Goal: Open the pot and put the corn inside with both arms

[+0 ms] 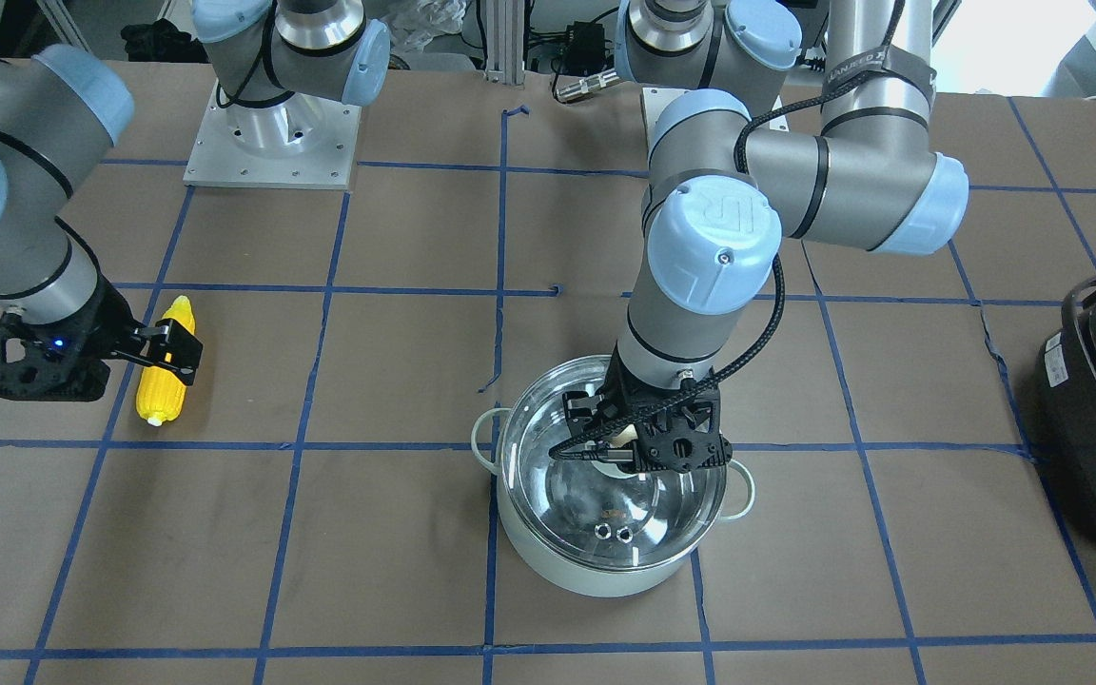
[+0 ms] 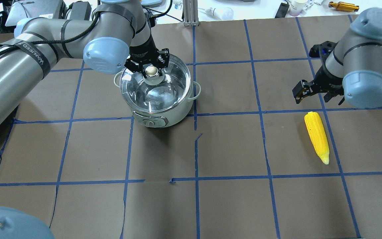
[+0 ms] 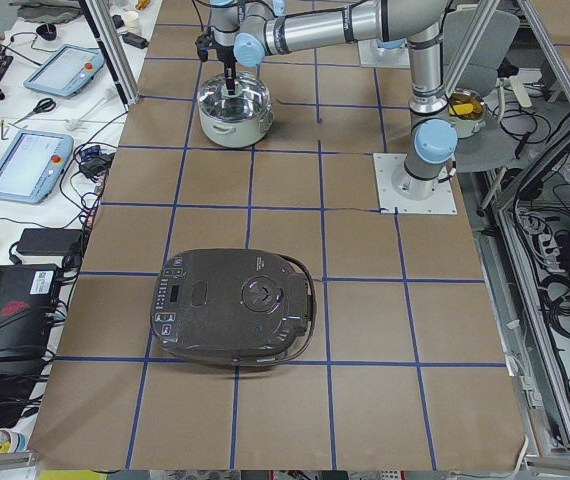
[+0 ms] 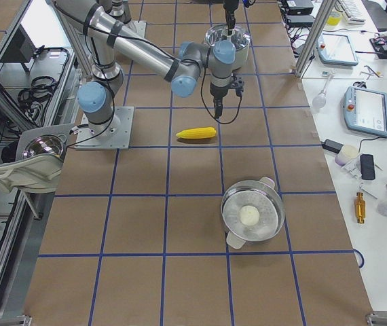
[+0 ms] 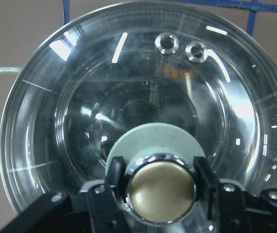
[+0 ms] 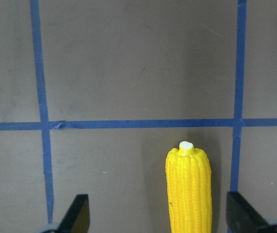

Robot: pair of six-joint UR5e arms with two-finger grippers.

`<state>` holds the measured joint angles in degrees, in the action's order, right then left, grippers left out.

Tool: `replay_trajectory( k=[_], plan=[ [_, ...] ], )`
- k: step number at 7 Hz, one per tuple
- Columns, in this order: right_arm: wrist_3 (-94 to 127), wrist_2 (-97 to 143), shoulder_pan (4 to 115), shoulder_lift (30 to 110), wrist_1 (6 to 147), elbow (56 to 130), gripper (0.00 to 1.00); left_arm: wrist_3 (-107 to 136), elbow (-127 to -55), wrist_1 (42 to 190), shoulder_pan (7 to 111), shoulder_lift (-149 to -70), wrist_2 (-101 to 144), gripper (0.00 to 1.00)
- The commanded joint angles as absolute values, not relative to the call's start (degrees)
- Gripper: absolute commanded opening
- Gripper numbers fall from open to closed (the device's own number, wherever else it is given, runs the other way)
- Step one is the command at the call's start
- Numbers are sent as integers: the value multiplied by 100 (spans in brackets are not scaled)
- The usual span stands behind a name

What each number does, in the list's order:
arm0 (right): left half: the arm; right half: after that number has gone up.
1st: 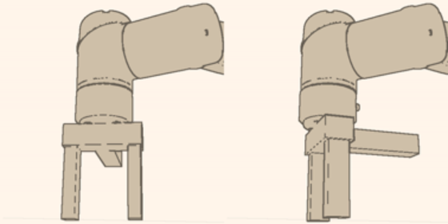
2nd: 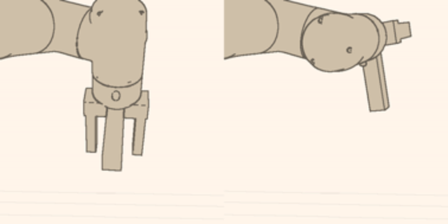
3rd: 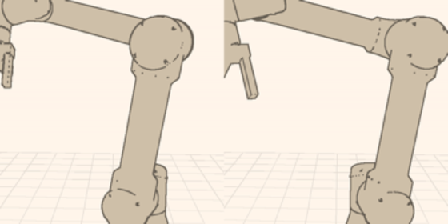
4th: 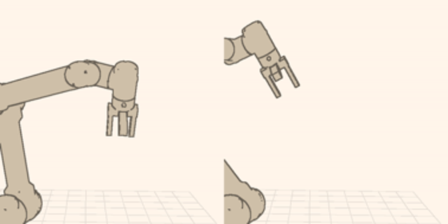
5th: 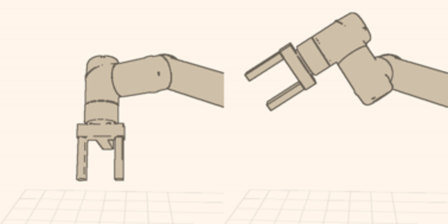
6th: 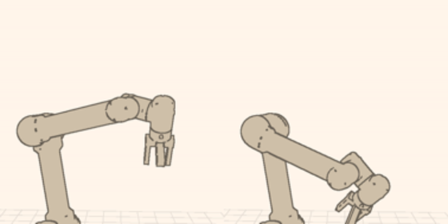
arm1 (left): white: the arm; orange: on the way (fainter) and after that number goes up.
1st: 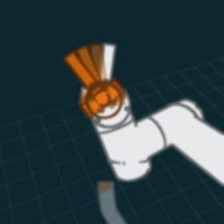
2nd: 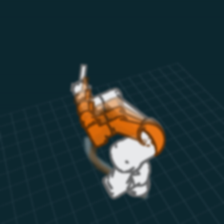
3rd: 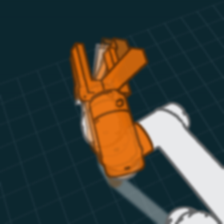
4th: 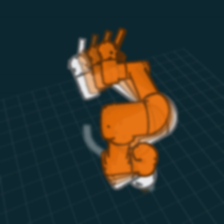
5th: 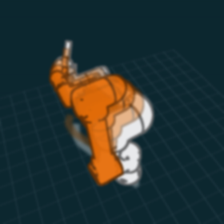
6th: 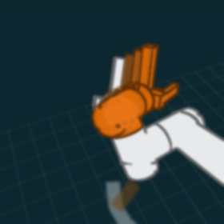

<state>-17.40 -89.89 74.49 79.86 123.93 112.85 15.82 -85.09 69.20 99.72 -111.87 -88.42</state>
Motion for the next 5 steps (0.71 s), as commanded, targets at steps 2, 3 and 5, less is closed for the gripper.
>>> replay_trajectory(
  k=[2,3,5],
  plan=[
    [-2109,-9255,7349,7858,13246,11962,99,1582,-8071,7450,9923,-11004,-8850,24],
    [-2127,-9203,7061,7857,13245,12110,97,1547,-7755,7975,9879,-10987,-8859,19],
    [-2083,-9123,6856,7866,13298,12444,93,951,-7690,8086,9399,-10960,-9306,15]
  ],
)
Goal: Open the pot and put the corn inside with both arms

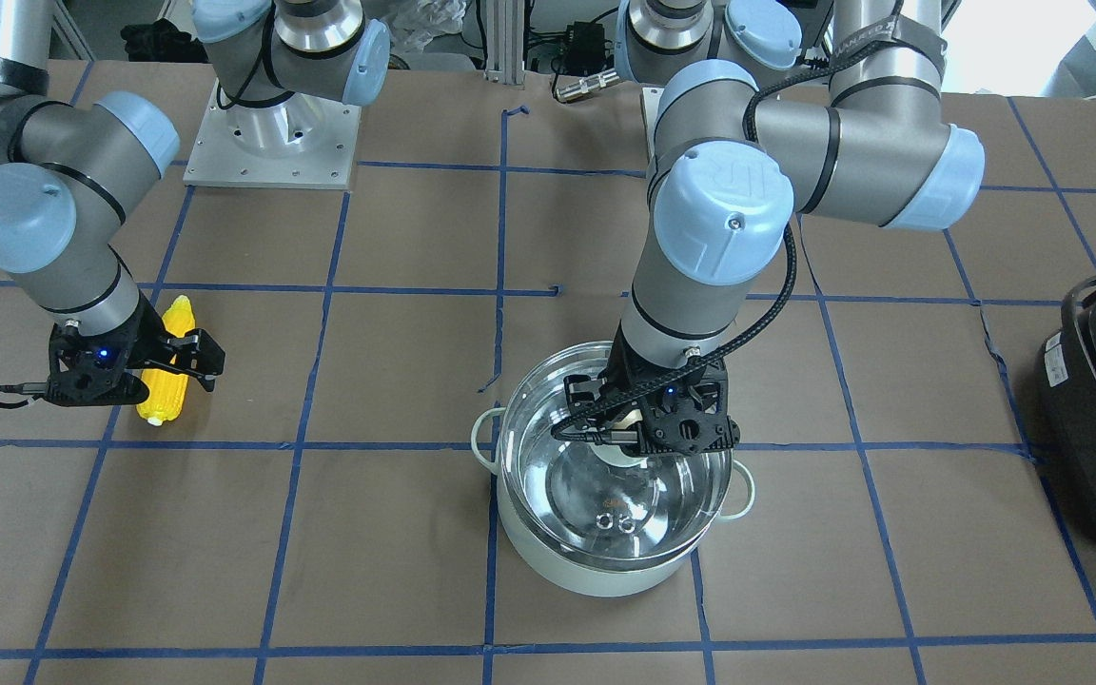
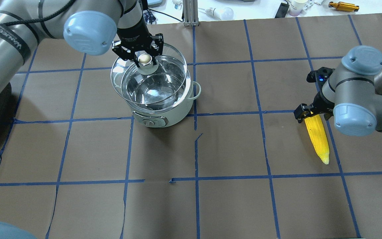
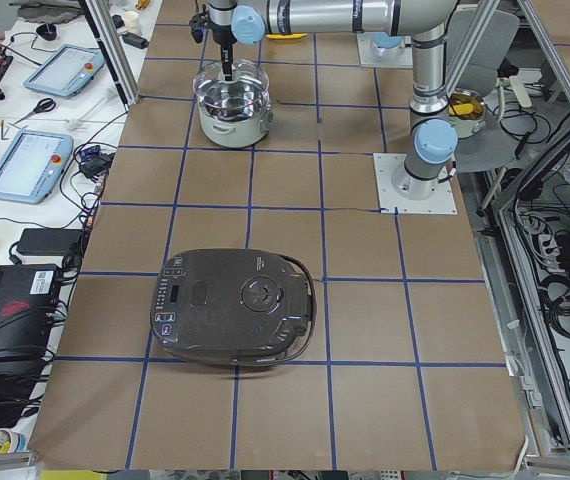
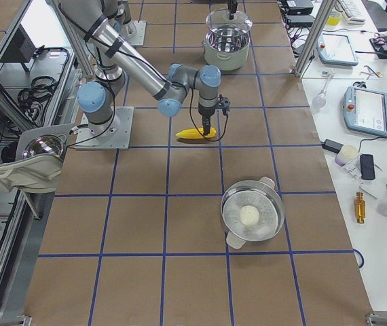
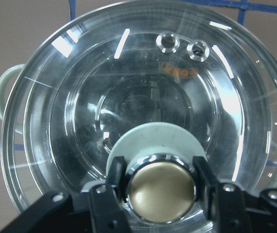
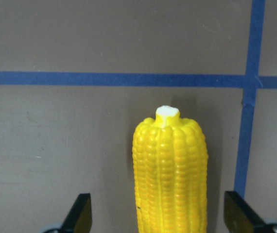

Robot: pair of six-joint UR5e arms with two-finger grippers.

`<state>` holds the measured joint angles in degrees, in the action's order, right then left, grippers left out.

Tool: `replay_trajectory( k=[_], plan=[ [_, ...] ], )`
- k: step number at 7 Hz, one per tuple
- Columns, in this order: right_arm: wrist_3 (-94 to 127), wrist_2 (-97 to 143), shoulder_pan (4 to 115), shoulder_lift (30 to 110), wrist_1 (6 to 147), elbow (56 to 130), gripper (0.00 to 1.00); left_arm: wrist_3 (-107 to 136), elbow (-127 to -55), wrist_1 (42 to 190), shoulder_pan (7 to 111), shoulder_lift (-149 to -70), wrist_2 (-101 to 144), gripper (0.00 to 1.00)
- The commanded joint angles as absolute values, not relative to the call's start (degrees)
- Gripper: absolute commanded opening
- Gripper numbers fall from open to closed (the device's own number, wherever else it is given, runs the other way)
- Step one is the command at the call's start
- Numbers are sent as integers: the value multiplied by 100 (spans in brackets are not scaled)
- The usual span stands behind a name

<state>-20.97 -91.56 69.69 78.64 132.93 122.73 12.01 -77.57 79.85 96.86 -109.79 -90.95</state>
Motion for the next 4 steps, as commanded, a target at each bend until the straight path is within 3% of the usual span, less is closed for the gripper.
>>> replay_trajectory(
  k=[1,2,3,4],
  plan=[
    [-2205,-9140,6855,7858,13324,12463,91,810,-7725,8060,9013,-10934,-9281,13],
    [-2302,-9123,6855,7823,13324,12463,86,200,-7830,8033,8609,-10934,-9229,11],
    [-2320,-9132,6855,7822,13316,12463,67,-503,-8144,7946,8178,-10942,-9246,8],
    [-2390,-9158,6855,7779,13298,12463,56,-814,-8530,7345,7765,-10934,-9220,7]
  ],
)
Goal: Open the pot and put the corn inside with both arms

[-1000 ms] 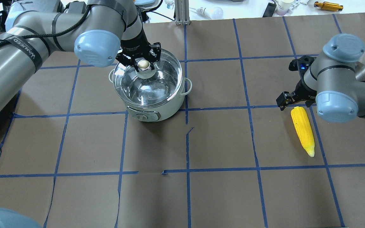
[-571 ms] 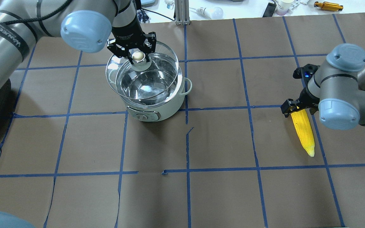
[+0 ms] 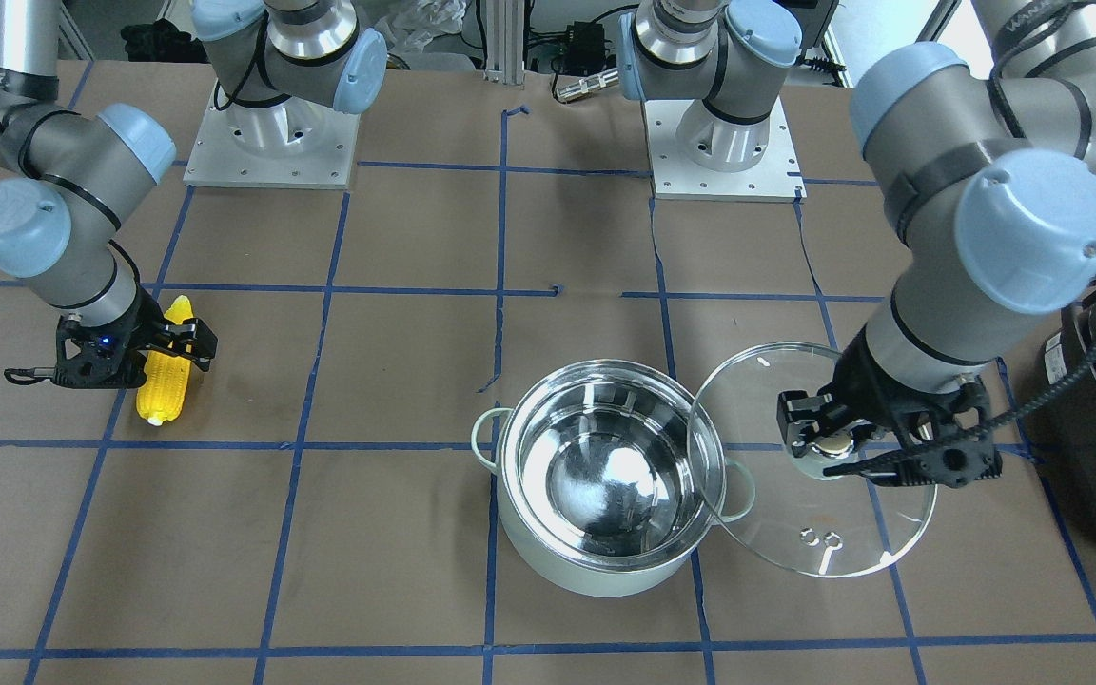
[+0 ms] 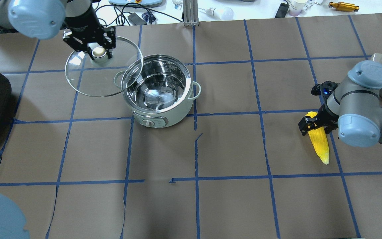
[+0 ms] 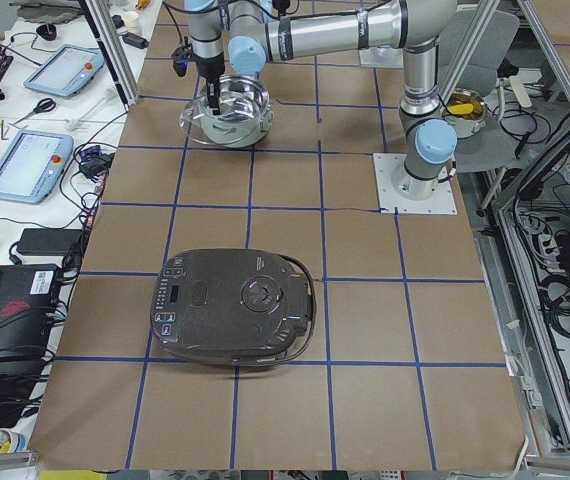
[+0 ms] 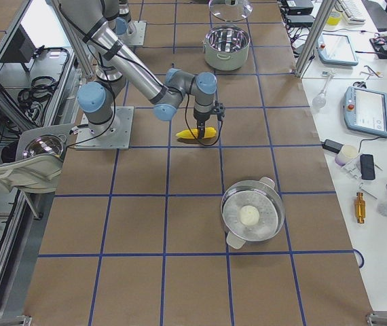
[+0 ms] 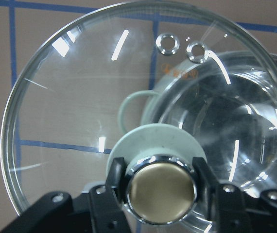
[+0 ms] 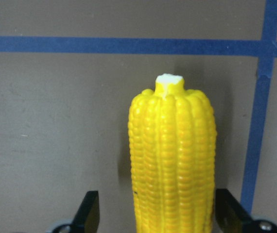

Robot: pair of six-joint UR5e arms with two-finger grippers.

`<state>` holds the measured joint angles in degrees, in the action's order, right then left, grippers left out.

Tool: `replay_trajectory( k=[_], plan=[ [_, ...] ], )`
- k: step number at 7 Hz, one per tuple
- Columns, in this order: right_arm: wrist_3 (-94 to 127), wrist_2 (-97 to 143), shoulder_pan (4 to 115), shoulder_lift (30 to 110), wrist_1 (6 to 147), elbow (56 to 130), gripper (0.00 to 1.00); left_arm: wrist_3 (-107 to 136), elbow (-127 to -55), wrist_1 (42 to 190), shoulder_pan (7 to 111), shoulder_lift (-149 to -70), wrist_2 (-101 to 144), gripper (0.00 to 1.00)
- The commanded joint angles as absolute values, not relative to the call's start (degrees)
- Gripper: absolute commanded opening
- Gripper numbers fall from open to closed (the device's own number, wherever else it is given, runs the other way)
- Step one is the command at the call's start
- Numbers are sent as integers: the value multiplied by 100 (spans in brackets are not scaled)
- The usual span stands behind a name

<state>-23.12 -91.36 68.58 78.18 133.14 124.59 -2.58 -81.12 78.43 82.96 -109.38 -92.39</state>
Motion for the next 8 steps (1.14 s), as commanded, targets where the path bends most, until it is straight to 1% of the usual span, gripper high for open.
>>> replay_trajectory(
  k=[1,3,4,5,6,8],
  plan=[
    [-2399,-9184,6855,7752,13315,12480,44,-1453,-8839,7008,7508,-10951,-9237,6],
    [-2312,-9211,6864,7778,13333,12463,12,-2186,-9550,6192,6867,-11065,-9011,5],
    [-2216,-9228,6908,7831,13307,12376,11,-2249,-9919,5839,6760,-10996,-8896,4],
    [-1719,-9202,6978,7840,13124,11983,11,-2259,-10158,5697,6724,-10943,-8886,4],
    [-1409,-9159,7361,7840,12496,11431,11,-2259,-10212,5687,6706,-10977,-8877,4],
    [-645,-9132,8153,7630,11711,10306,10,-2189,-10335,5687,6645,-10986,-8842,4]
  ],
)
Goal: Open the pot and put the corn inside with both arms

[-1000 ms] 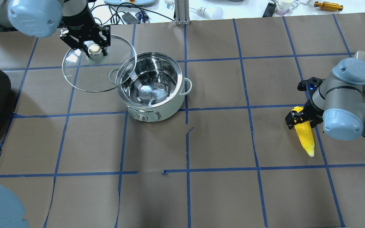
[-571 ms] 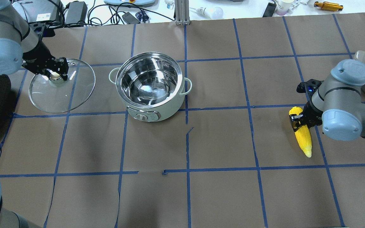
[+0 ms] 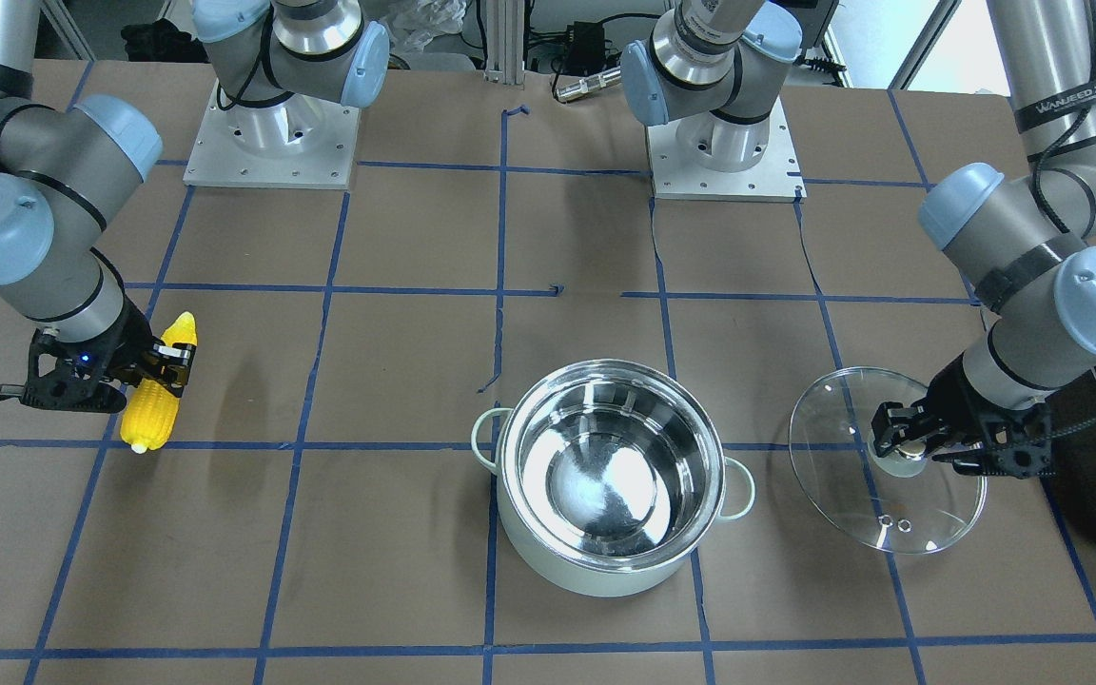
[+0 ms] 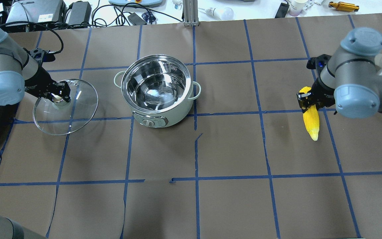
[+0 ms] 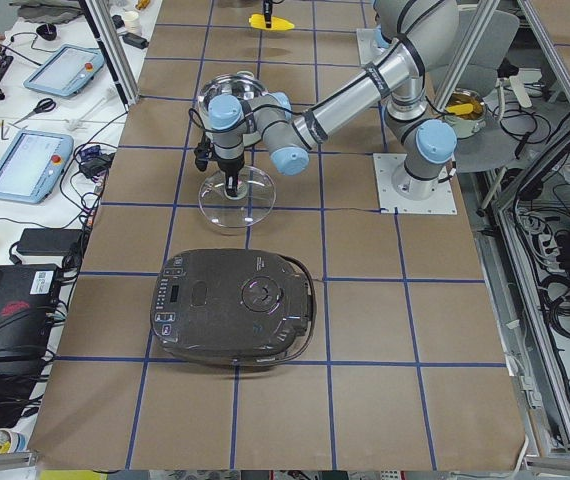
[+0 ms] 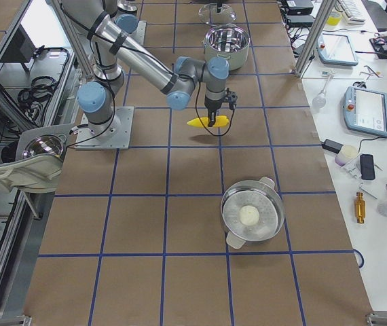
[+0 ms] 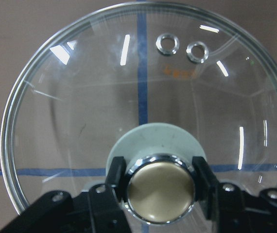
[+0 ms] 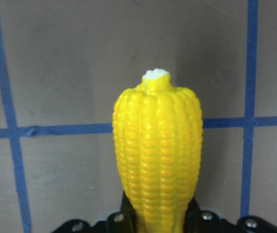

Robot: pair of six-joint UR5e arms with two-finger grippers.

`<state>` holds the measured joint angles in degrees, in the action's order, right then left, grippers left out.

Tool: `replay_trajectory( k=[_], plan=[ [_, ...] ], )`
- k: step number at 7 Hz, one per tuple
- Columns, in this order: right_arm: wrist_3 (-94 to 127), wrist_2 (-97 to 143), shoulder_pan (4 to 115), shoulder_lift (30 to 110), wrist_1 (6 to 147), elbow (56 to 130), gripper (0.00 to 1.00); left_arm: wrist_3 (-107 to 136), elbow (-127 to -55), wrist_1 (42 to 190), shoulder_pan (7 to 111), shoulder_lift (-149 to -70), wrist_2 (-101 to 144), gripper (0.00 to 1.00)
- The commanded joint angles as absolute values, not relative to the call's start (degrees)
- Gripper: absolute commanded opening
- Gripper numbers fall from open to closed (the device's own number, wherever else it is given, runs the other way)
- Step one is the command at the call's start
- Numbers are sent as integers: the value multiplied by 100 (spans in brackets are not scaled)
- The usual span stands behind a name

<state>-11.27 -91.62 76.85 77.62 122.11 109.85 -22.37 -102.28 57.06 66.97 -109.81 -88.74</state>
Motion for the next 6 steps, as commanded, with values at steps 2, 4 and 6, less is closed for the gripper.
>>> replay_trajectory(
  k=[2,4,6],
  plan=[
    [197,-9132,8969,7271,11384,9444,11,-2171,-10344,5678,6636,-11013,-8833,4],
    [822,-9210,10015,6762,10718,8241,12,-2171,-10354,5686,6618,-11021,-8833,5],
    [1615,-9062,10640,6225,10478,7308,18,-2110,-10354,5678,6495,-11013,-8833,5]
  ],
)
